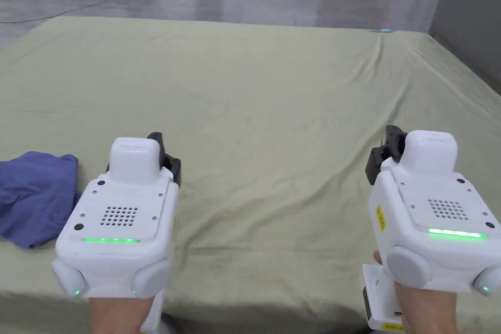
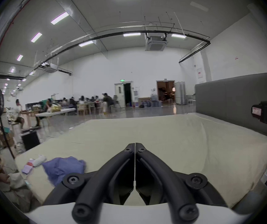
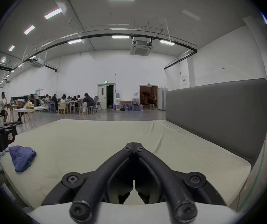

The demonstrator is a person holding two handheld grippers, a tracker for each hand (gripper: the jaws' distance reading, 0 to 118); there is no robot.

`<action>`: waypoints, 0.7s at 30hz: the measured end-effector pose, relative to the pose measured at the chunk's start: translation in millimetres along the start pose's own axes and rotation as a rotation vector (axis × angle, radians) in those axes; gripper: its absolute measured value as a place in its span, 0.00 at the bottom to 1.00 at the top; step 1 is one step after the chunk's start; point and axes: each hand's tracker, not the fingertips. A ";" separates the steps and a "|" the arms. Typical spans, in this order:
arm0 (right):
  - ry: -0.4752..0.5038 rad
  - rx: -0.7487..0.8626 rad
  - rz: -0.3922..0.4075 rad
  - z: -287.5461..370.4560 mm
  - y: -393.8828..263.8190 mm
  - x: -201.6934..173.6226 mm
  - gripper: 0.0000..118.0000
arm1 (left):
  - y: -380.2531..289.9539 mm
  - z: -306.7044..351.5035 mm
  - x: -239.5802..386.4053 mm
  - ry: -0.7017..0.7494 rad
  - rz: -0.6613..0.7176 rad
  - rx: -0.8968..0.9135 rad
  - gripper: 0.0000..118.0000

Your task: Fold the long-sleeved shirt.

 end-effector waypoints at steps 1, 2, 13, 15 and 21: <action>0.023 0.000 0.003 -2.1 0.3 -7.9 0.00 | -0.1 1.4 -10.5 0.044 -0.002 -0.011 0.00; 0.045 0.002 0.010 -5.1 1.7 -19.1 0.00 | 0.6 2.7 -24.1 0.075 0.009 -0.023 0.00; 0.434 0.013 0.013 -6.7 7.8 -169.8 0.00 | 10.1 40.1 -128.8 0.381 0.049 -0.090 0.00; 0.459 0.014 0.010 -4.1 8.0 -184.6 0.00 | 10.9 41.8 -137.1 0.400 0.057 -0.104 0.00; 0.489 -0.004 0.006 -9.0 3.3 -202.2 0.00 | 14.9 1.4 -167.2 0.324 0.138 -0.375 0.46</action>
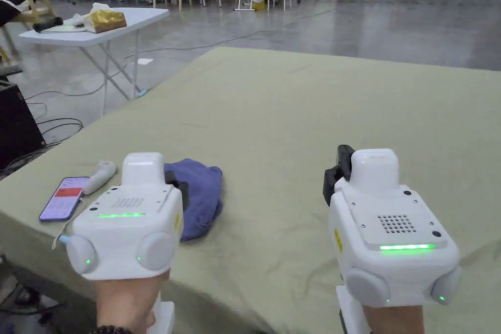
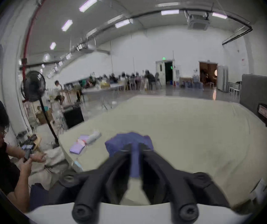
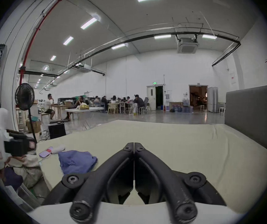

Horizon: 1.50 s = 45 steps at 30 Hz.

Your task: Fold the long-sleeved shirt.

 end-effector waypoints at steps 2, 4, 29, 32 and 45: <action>0.008 -0.007 -0.008 -3.9 -1.8 -1.6 0.00 | 9.5 -32.6 0.3 -0.018 0.049 -0.123 0.93; 0.012 -0.016 -0.011 -8.4 -7.8 -2.4 0.00 | 12.1 -77.7 -4.5 -0.042 0.071 -0.296 1.00; -0.099 -0.210 -0.018 -42.5 -47.1 48.8 0.00 | 28.5 -203.9 53.0 -0.207 -0.102 -0.310 0.00; -0.149 -0.171 -0.043 -29.0 -38.5 65.4 0.00 | 49.5 -170.4 107.5 -0.293 -0.206 -0.231 0.00; -0.513 -0.151 -0.053 69.7 -11.0 191.9 0.00 | -1.1 -70.1 412.1 -0.869 -0.237 -0.287 0.00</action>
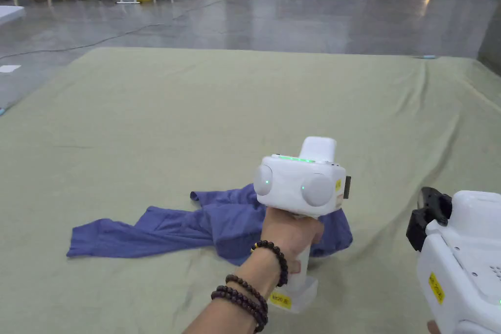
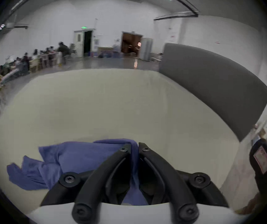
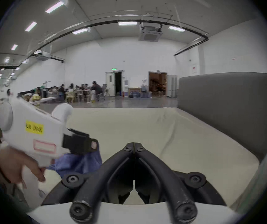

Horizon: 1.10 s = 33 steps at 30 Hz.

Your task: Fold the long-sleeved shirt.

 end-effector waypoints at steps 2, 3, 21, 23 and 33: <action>-0.051 -0.020 -0.022 3.1 -2.5 26.3 0.00 | -13.4 -30.1 33.9 -0.054 0.005 -0.048 0.00; -0.078 -0.021 -0.030 4.7 -4.6 38.3 0.00 | -22.4 -43.8 49.8 -0.053 -0.005 -0.070 0.00; 0.000 -0.050 -0.001 5.5 -12.2 27.4 0.00 | -77.6 125.1 -28.1 0.369 -0.125 0.268 0.92; 0.016 -0.050 0.011 9.9 -10.8 17.4 0.00 | -99.9 161.2 -43.8 0.370 -0.078 0.316 0.90; 0.073 -0.037 0.030 19.9 -10.3 -8.4 0.00 | -151.1 206.6 -113.6 0.385 0.106 0.204 0.00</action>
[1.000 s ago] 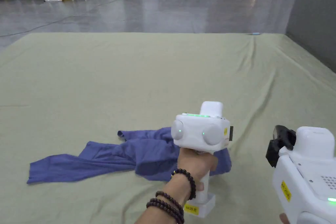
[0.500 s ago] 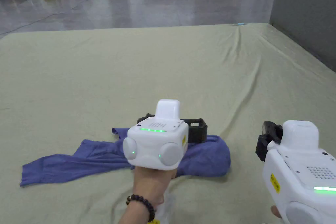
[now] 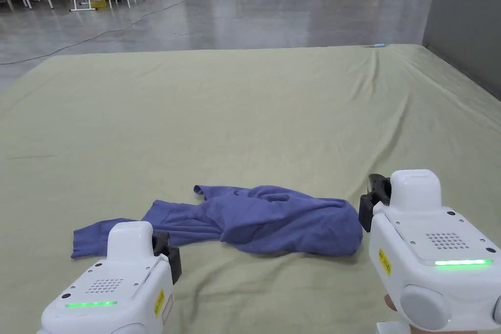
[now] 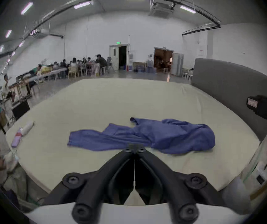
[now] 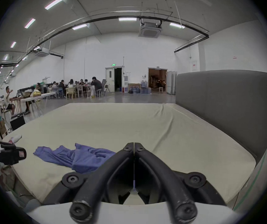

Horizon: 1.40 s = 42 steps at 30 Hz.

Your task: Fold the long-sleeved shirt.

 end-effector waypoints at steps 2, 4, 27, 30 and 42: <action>0.003 0.005 0.003 1.6 3.5 -1.5 0.00 | 5.7 -6.3 -2.3 -0.008 0.013 0.000 0.00; 0.004 0.003 0.009 0.9 4.0 -1.3 0.00 | 14.1 -18.2 -0.7 -0.033 -0.002 0.025 0.00; -0.084 -0.161 -0.005 -58.1 -12.2 35.7 0.00 | 45.5 -261.0 42.7 -0.068 -0.167 -0.461 0.00; -0.054 -0.270 -0.055 -82.2 -20.3 44.1 0.15 | 50.3 -252.5 48.7 -0.105 -0.175 -0.455 0.00; 0.111 -0.653 -0.122 -208.7 -88.5 42.3 0.06 | 86.7 -217.2 28.7 -0.139 -0.136 -0.350 0.00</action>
